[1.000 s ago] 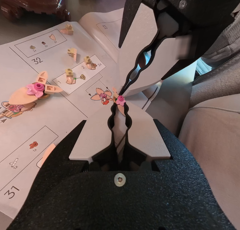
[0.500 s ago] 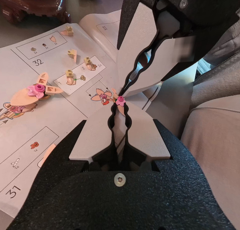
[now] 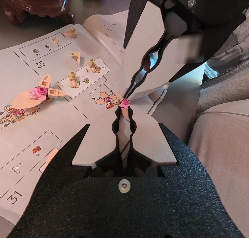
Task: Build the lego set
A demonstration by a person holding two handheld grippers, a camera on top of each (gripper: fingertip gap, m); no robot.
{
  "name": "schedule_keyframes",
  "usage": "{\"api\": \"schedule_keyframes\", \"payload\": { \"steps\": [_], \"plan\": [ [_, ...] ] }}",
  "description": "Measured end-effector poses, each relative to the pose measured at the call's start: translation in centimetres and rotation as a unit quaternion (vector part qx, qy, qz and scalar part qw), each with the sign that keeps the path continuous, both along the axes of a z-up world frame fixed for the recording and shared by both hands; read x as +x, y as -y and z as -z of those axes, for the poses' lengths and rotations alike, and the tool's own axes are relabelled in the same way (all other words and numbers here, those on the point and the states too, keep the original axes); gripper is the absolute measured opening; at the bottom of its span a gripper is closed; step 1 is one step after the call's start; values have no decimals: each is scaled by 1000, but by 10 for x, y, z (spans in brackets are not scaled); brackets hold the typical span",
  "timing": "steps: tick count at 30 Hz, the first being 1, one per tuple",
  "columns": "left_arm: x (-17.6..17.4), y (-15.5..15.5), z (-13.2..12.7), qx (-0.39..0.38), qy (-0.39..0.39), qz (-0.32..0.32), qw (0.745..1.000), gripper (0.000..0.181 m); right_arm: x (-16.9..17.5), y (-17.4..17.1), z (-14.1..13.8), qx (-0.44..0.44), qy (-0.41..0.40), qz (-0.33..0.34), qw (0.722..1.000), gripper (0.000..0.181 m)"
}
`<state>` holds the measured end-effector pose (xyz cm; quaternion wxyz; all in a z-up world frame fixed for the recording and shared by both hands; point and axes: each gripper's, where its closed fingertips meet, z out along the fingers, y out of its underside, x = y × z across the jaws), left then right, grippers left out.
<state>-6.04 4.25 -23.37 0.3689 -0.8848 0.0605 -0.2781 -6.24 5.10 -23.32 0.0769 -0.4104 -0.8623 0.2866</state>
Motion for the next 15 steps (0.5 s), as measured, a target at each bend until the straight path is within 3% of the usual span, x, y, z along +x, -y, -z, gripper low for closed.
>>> {"api": "schedule_keyframes", "payload": {
  "steps": [15],
  "plan": [
    [0, 0, -1, 17, -34, 10, 999, 9, 2, 2, 1, -21, 65, -6, 998, 2]
  ]
}}
